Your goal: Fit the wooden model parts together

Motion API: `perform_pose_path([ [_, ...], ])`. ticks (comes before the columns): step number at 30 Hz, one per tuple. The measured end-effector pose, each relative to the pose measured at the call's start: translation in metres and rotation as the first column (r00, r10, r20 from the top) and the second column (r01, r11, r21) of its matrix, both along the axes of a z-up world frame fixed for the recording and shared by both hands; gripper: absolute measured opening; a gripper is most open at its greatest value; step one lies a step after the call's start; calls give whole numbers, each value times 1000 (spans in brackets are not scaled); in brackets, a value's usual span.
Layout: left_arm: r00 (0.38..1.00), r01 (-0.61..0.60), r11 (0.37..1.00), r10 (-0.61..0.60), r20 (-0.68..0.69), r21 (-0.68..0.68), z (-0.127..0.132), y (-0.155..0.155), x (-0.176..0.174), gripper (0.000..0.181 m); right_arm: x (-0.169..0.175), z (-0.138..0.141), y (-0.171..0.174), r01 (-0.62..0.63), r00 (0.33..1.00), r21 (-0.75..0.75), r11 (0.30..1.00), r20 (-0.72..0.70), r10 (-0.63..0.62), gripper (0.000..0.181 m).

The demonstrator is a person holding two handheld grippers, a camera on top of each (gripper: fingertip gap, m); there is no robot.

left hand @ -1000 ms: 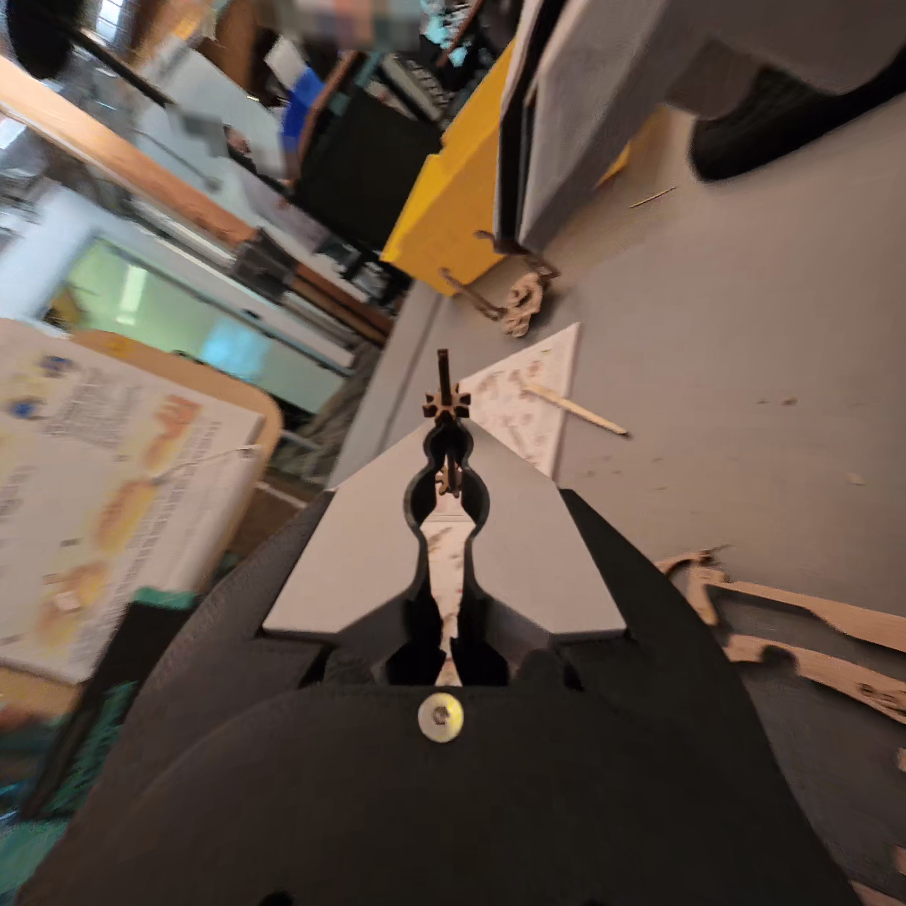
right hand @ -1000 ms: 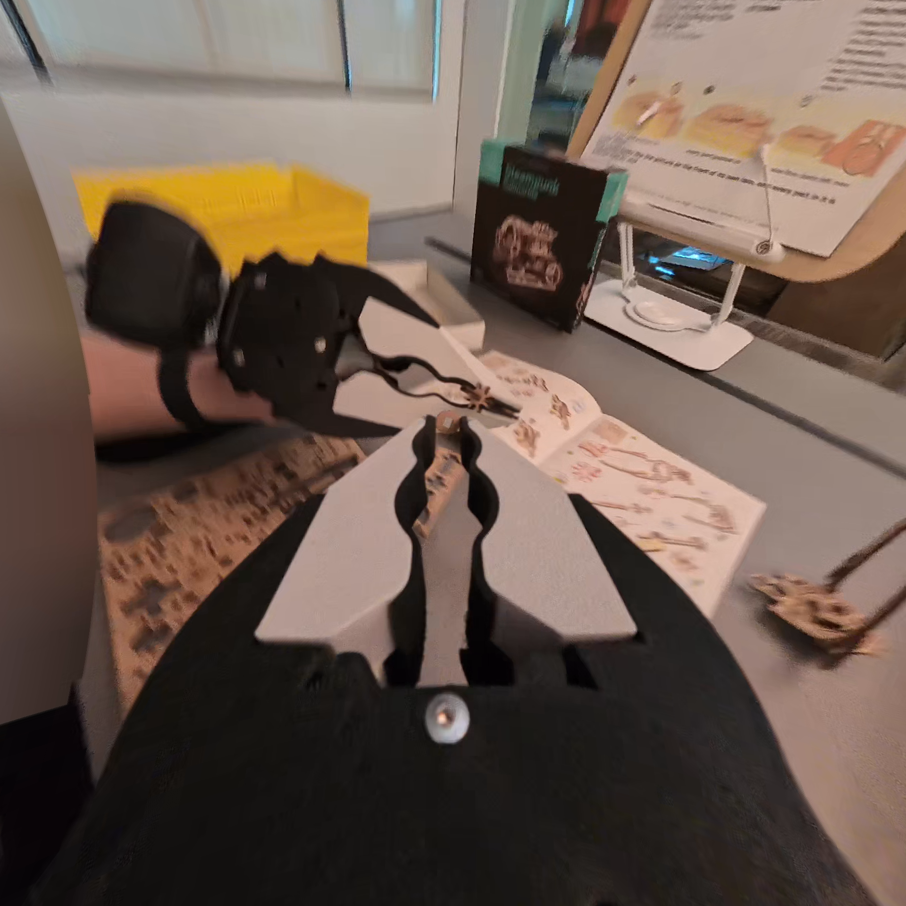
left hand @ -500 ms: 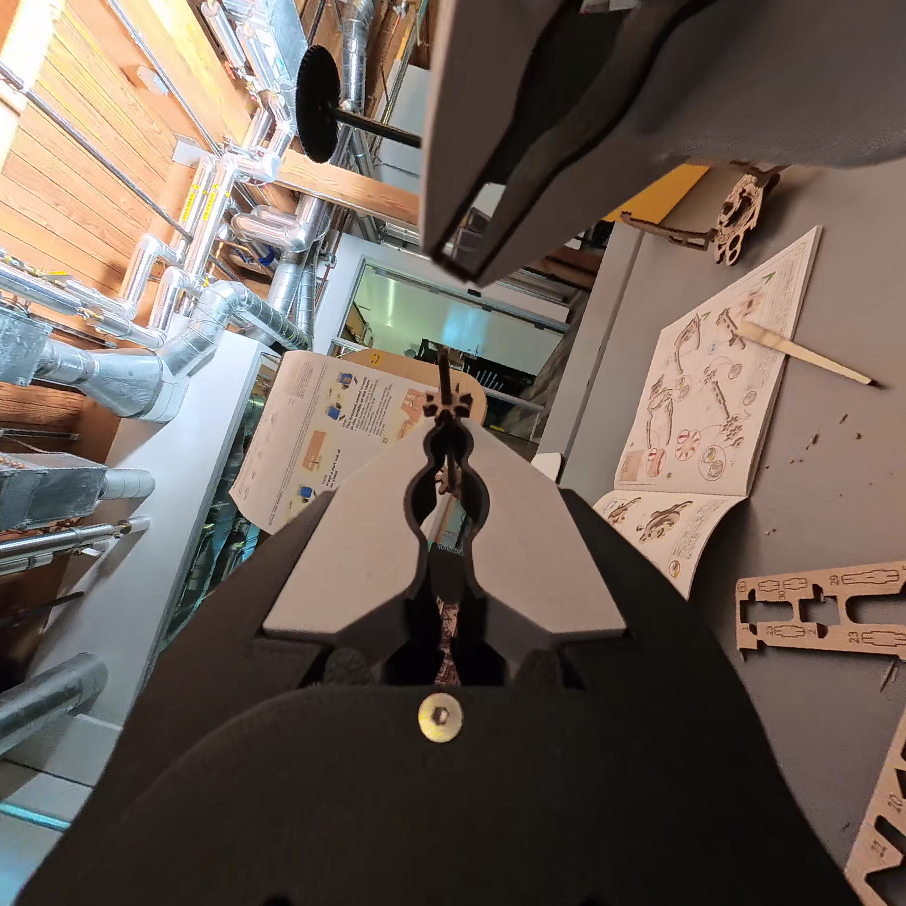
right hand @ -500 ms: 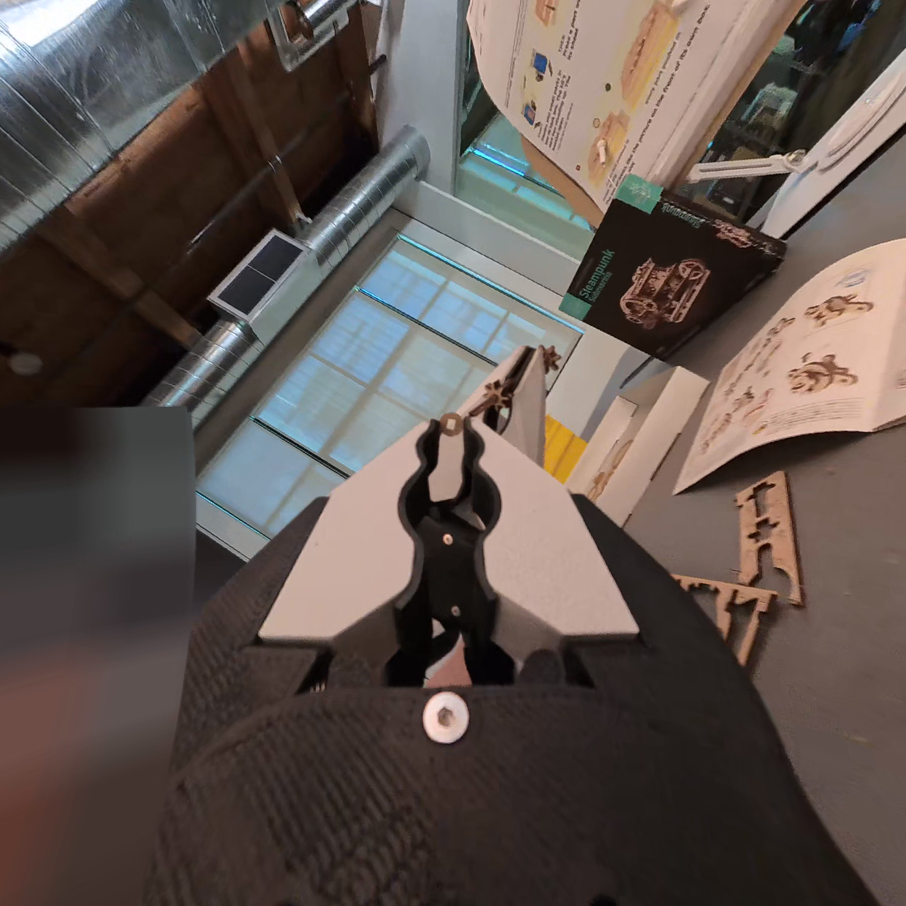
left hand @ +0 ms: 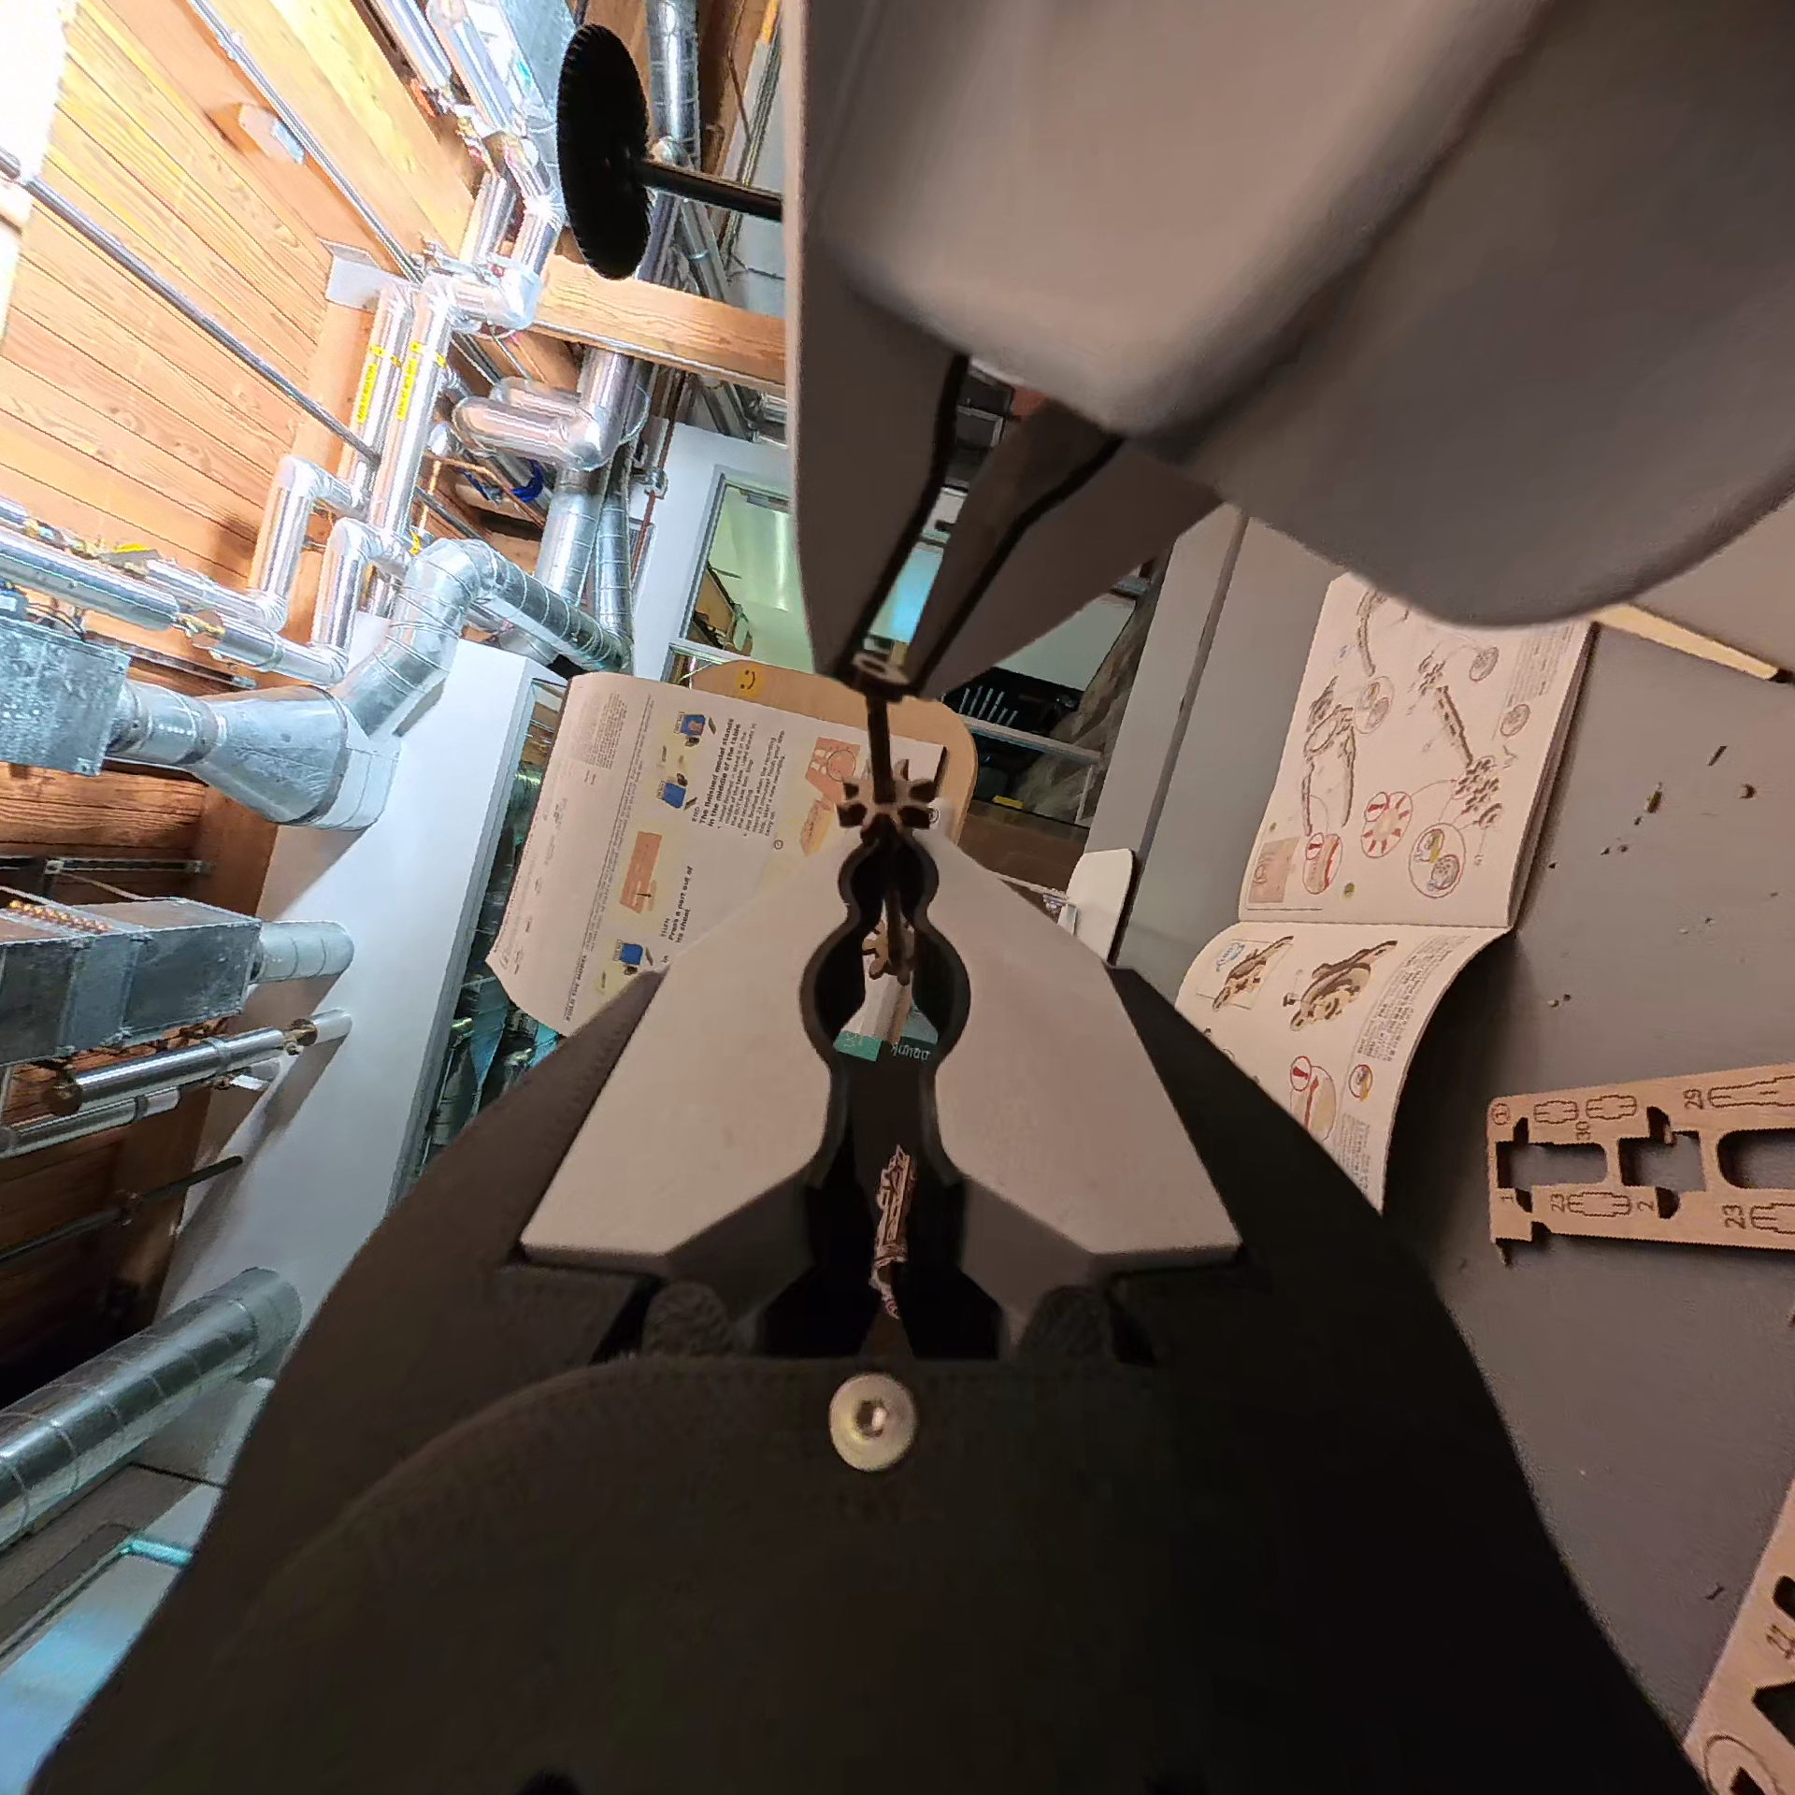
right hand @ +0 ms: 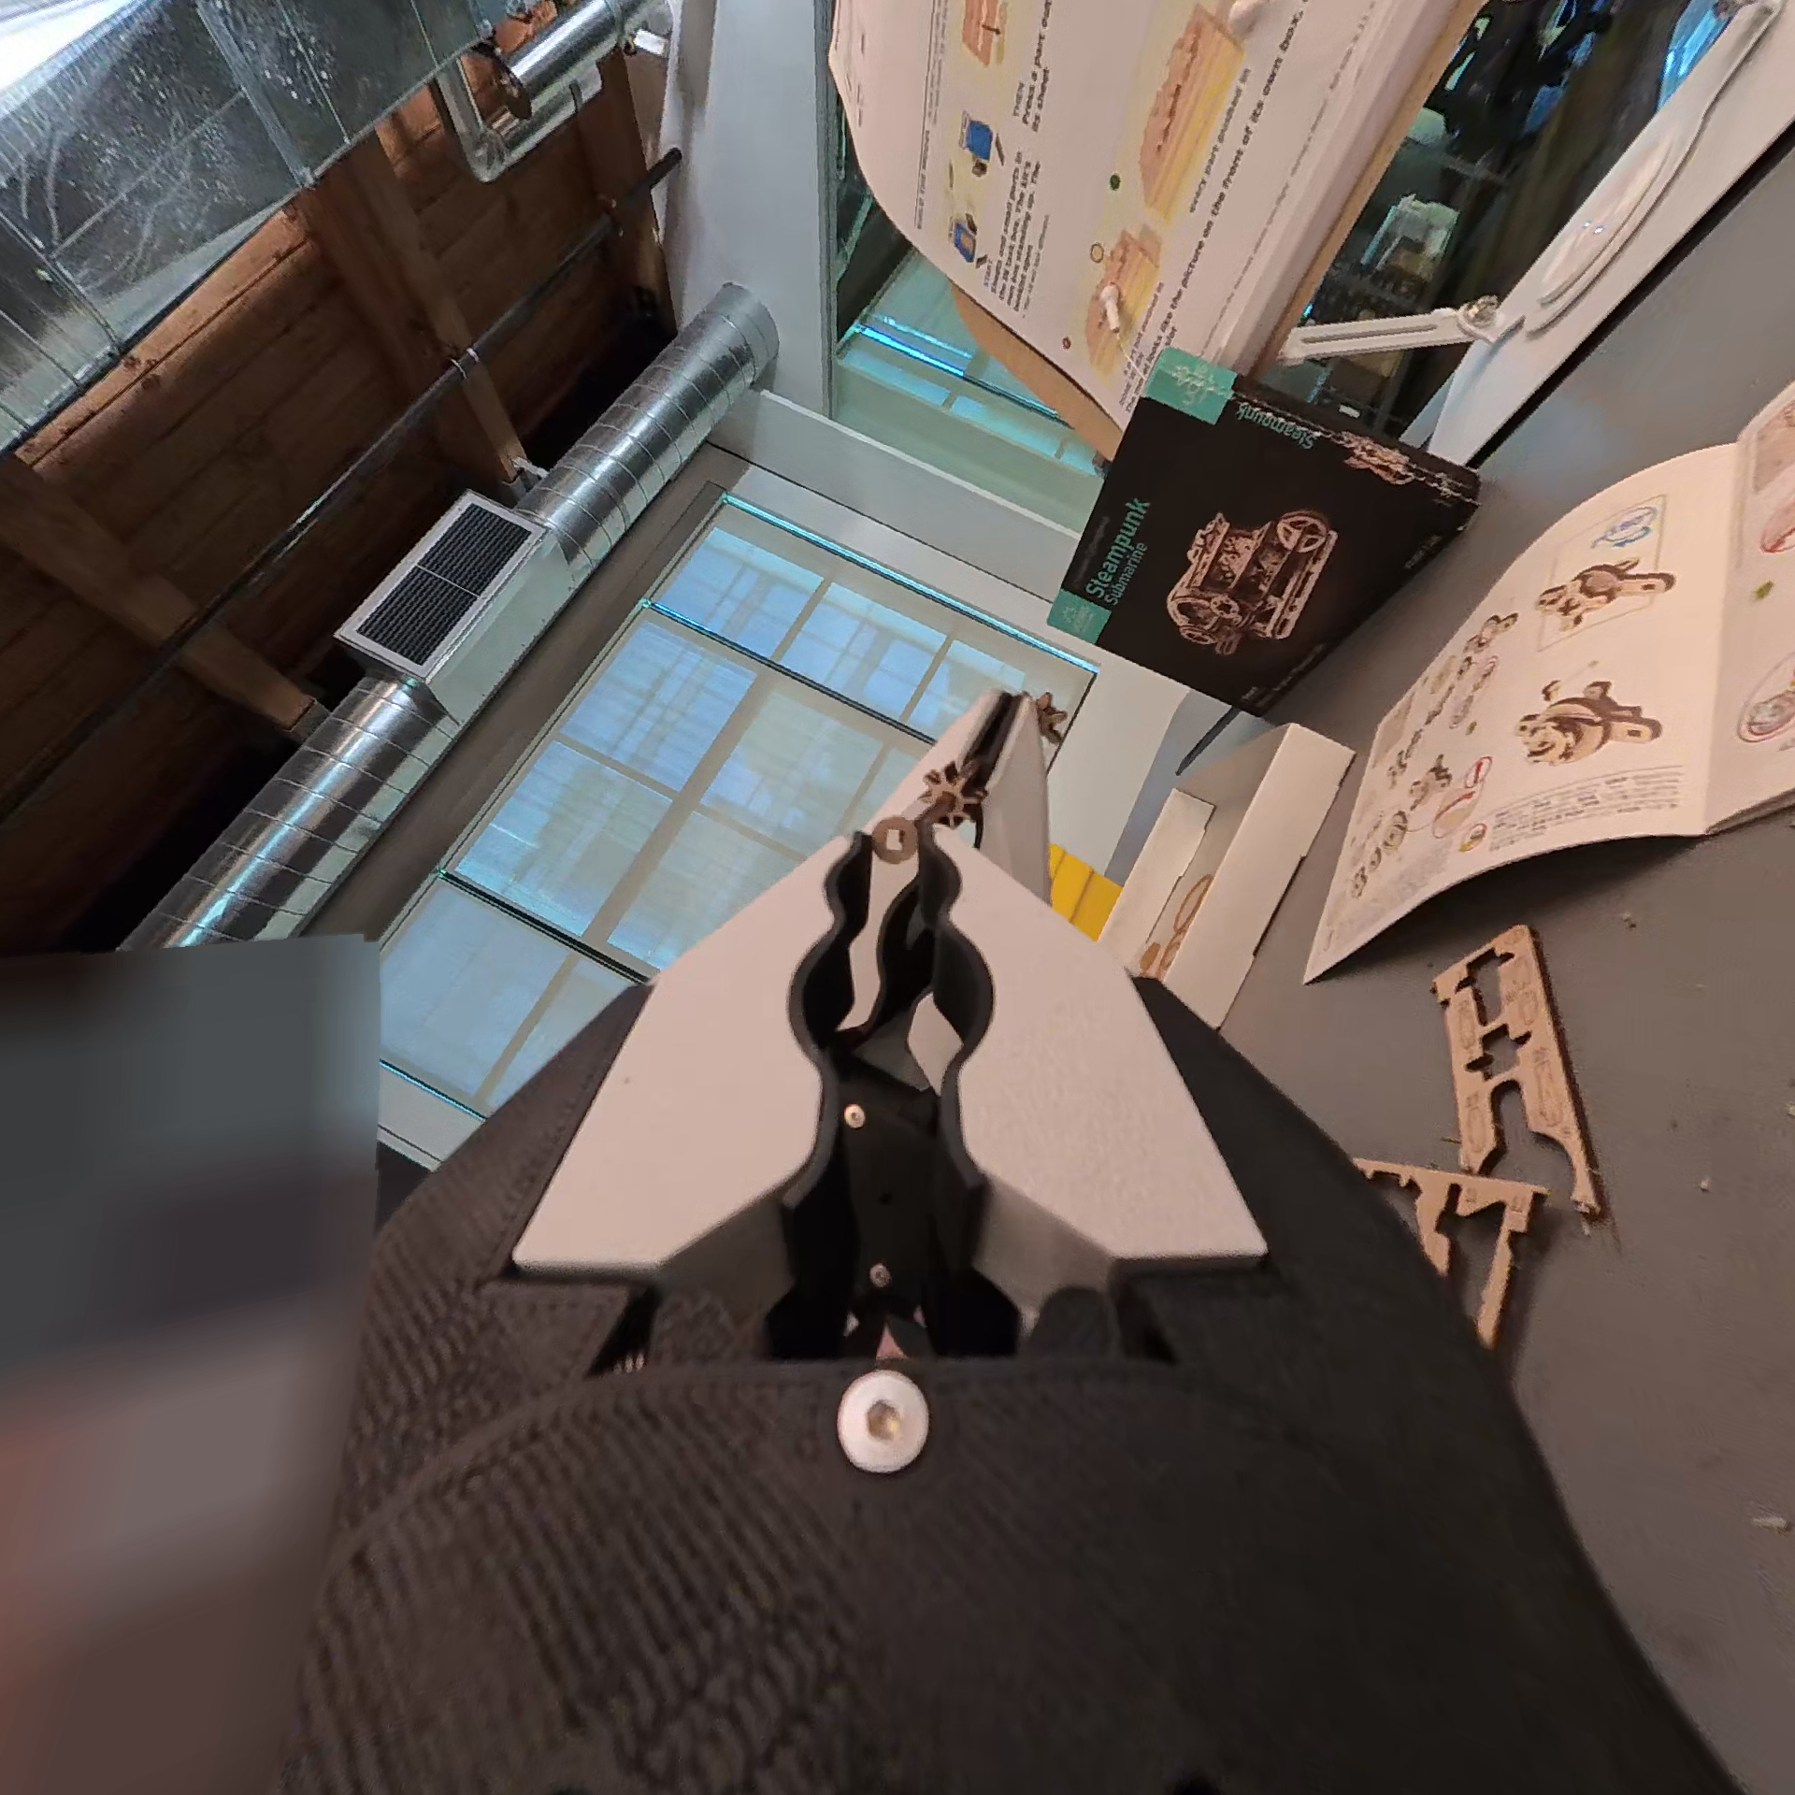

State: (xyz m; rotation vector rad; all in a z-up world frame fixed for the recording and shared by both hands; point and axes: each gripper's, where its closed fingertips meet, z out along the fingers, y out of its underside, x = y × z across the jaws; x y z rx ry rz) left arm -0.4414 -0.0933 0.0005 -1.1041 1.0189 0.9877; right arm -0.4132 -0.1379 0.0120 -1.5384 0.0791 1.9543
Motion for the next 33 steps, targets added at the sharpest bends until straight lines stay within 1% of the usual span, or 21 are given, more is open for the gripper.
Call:
perform_pose_path([
  [3,1000,-2,1000,2,2,-11,-2,1,0,0,0,-3,3,21,999,16,1000,36,-22,8],
  [9,999,-35,999,34,-39,-17,-5,3,-3,0,-2,-7,6,43,996,28,999,75,-44,8],
  [14,991,-79,997,79,-110,2,-5,3,-4,0,-1,-8,9,83,989,50,995,119,-88,7],
  [17,987,-96,995,95,-129,-4,-7,5,-6,0,-2,-11,10,97,984,51,994,143,-103,8],
  [20,984,-121,992,116,-136,-33,-11,7,-8,0,-2,-14,12,112,984,22,993,139,-114,8],
  [23,983,-128,991,122,-141,-37,-12,8,-10,0,-5,-16,11,89,989,-3,996,117,-88,8],
  [33,981,-141,989,133,-139,-49,-13,9,-13,0,-6,-16,15,99,987,14,995,126,-100,8],
])
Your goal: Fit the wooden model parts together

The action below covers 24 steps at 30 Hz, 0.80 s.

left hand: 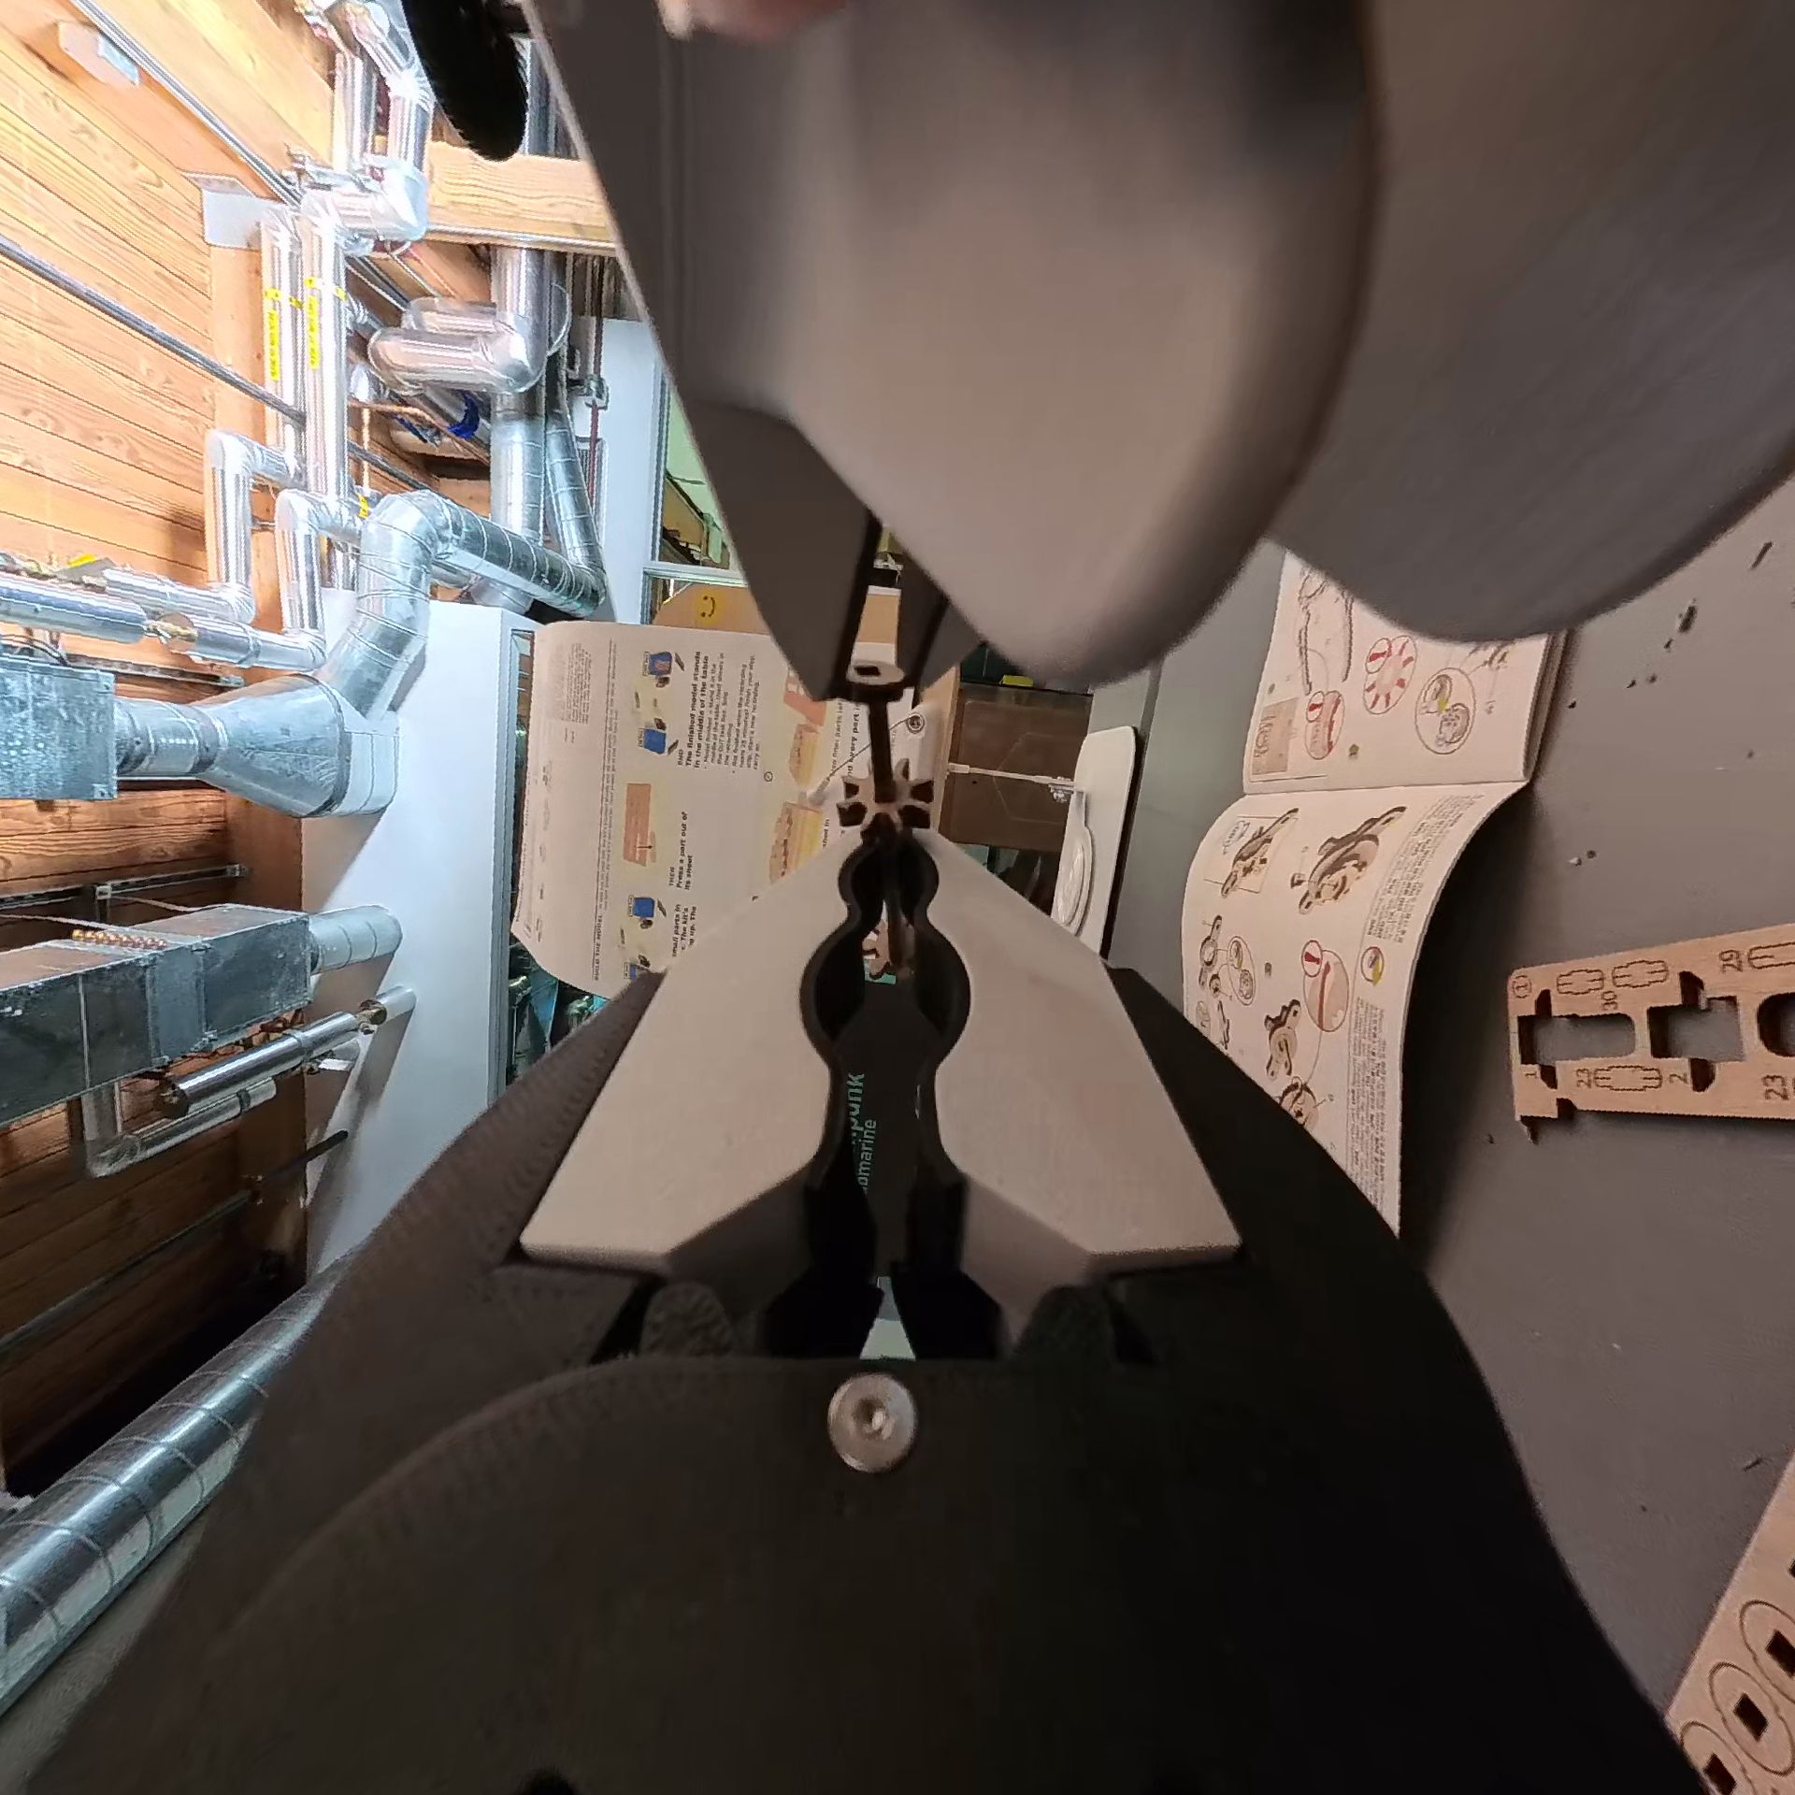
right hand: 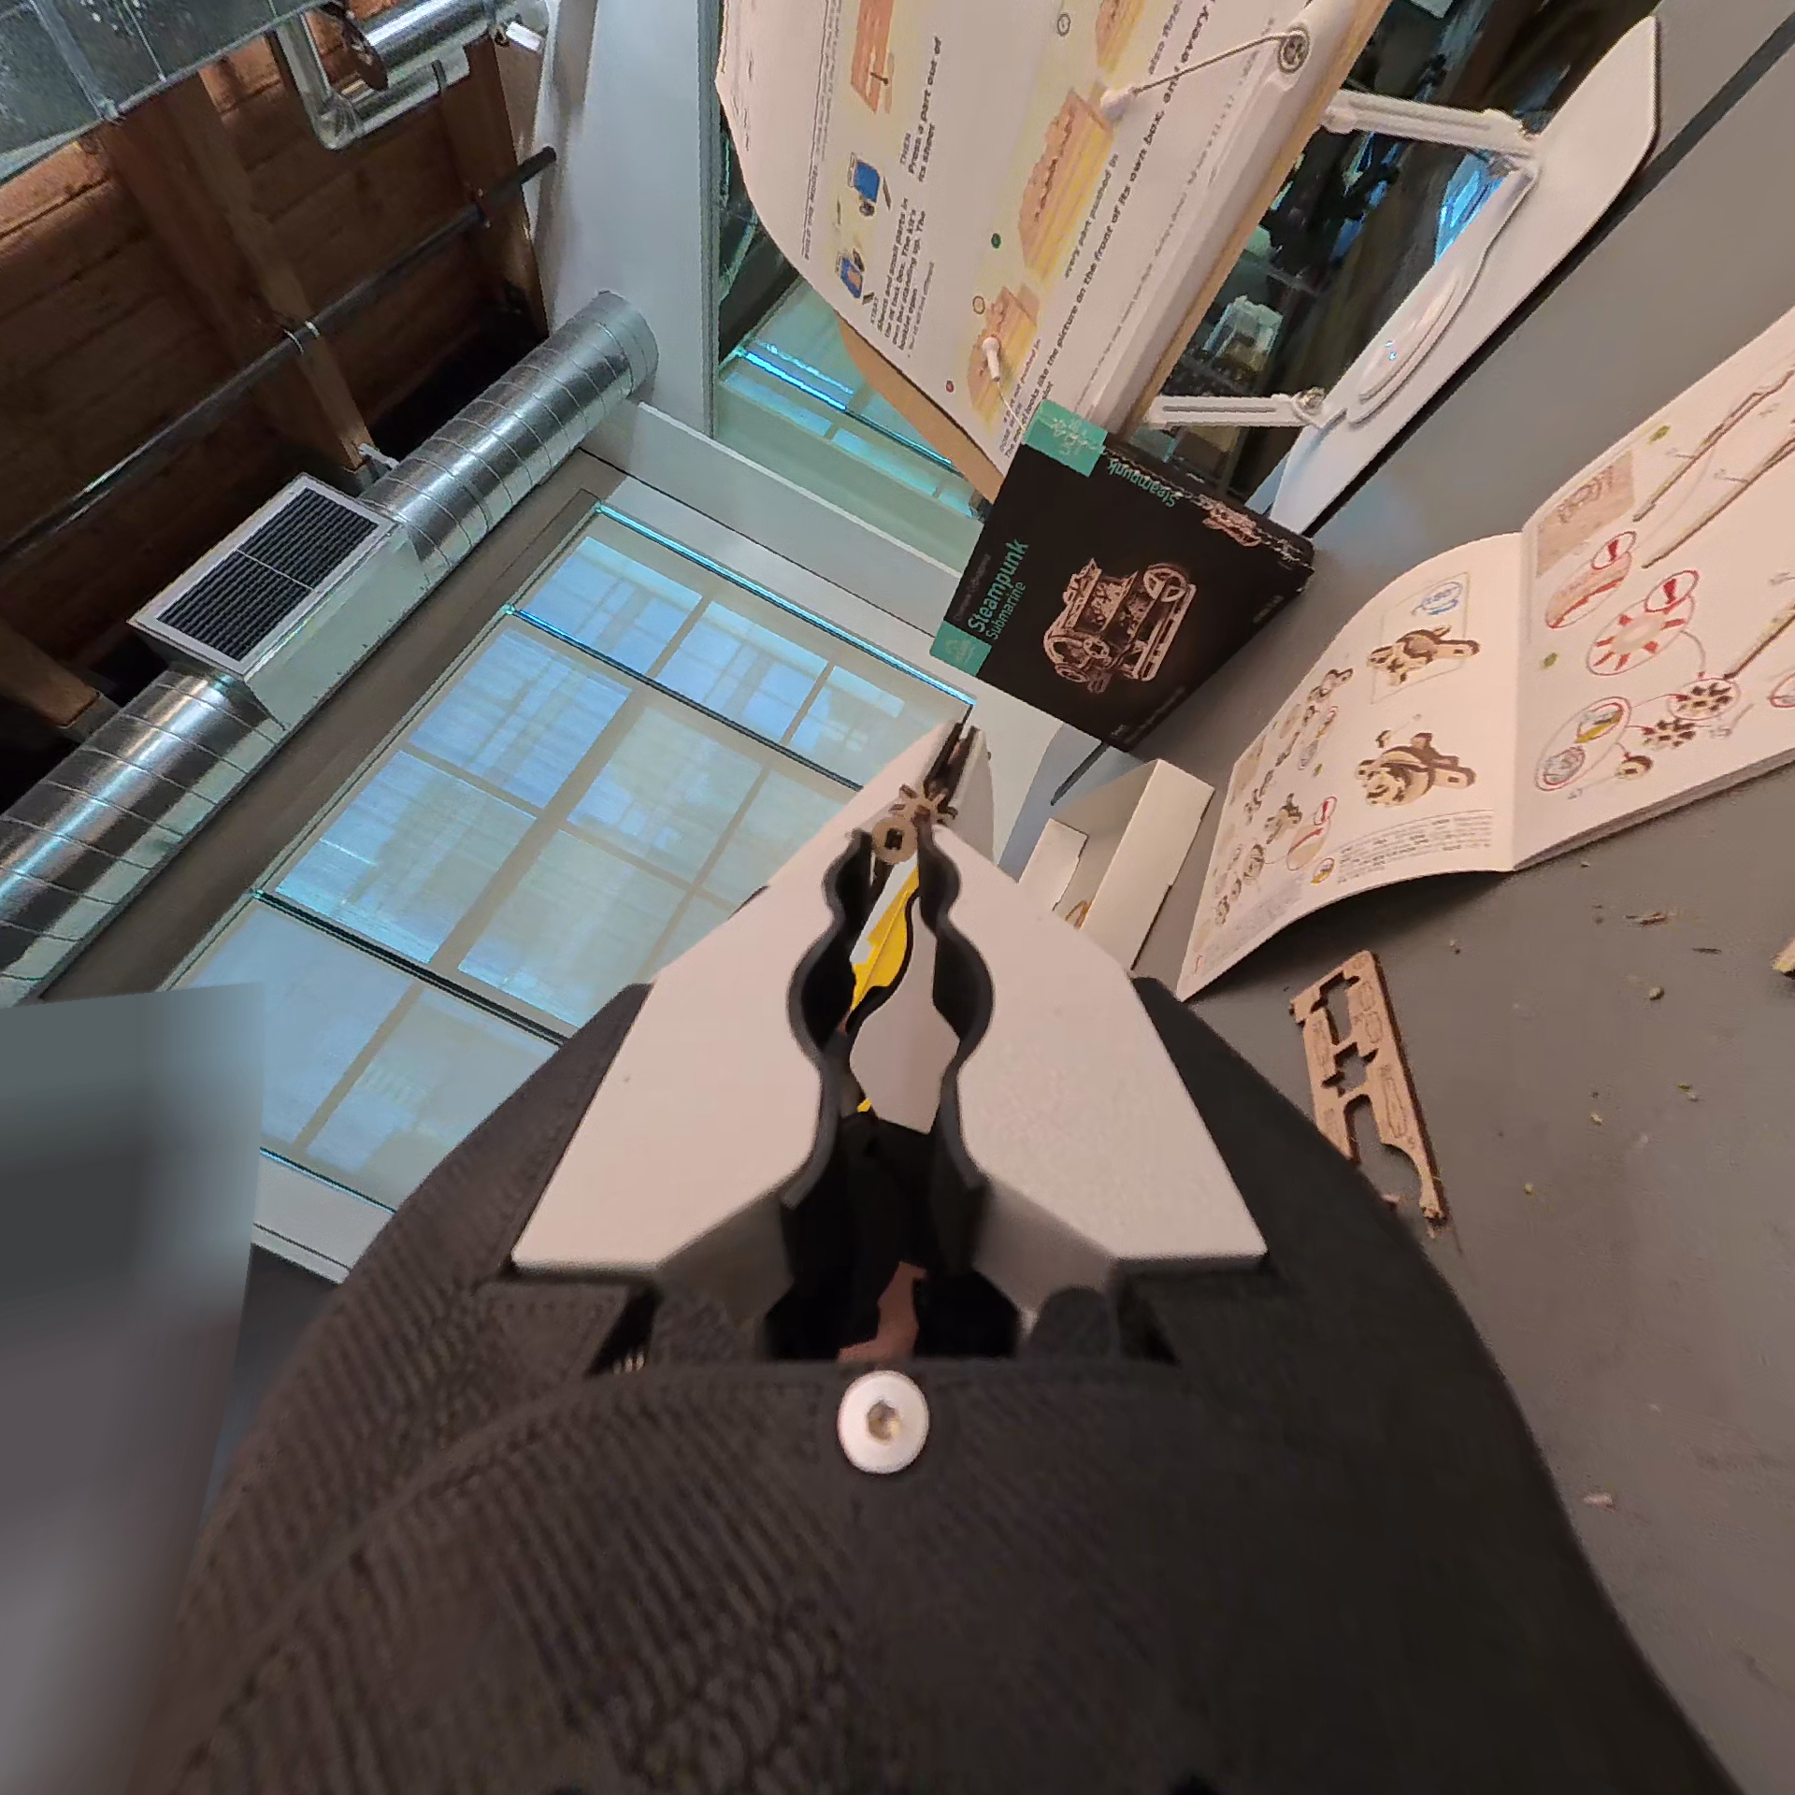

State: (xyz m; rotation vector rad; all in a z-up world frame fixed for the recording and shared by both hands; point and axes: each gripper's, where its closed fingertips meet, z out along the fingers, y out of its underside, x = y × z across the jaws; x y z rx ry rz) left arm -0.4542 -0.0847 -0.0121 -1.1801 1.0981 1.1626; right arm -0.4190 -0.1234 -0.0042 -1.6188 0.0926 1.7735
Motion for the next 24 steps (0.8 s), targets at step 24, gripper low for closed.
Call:
perform_pose_path([
  [24,999,-30,1000,30,-35,-5,-1,0,-2,0,-6,-5,-5,-74,992,-65,995,-102,68,8],
])
